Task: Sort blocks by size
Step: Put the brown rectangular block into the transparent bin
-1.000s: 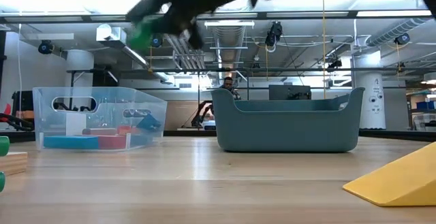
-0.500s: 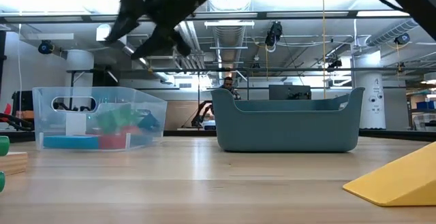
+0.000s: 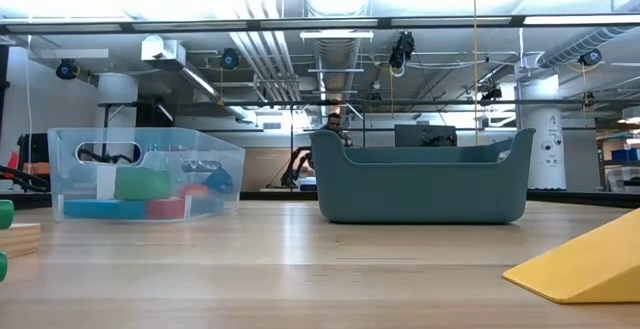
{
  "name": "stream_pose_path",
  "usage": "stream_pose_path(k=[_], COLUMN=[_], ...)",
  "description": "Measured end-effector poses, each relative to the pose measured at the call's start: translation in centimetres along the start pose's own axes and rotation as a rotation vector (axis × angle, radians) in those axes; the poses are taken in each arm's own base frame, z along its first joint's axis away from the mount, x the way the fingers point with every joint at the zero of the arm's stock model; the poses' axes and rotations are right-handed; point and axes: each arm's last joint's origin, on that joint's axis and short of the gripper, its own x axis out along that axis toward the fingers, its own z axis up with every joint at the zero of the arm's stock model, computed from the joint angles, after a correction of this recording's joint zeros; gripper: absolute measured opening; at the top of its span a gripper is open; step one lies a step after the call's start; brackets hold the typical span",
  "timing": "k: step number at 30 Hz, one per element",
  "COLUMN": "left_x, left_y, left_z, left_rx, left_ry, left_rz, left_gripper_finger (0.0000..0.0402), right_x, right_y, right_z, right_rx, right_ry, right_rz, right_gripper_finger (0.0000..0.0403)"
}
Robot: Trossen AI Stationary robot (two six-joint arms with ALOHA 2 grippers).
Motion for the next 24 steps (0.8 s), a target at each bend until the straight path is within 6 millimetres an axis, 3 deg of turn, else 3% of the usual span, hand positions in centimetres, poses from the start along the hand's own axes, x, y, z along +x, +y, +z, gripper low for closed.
stream_pose_path(k=[4, 8, 16, 24], left_x=[1.6, 3.1, 5.6, 8.1], left_y=[-1.7, -3.8, -8.5, -10.1], left_z=[-0.8, -1.9, -5.9, -8.7], left_rx=[-0.074, -0.196, -0.360, -0.518], left_ry=[0.082, 0.204, 0.384, 0.455], left_rz=[-0.025, -0.058, -0.021, 0.187], left_gripper_finger=[0.0174, 0.0174, 0.0174, 0.0174], right_x=[-3.7, -5.9, -6.5, -6.7], right_y=[1.2, 2.3, 3.8, 3.9], right_z=[-2.6, -4.7, -7.3, -8.6], right_rx=[0.006, 0.005, -0.030, -0.108], right_ry=[-0.057, -0.152, -0.137, -0.123], right_rz=[-0.085, -0.143, -0.130, -0.133], right_gripper_finger=[0.0175, 0.0155, 0.0110, 0.0058])
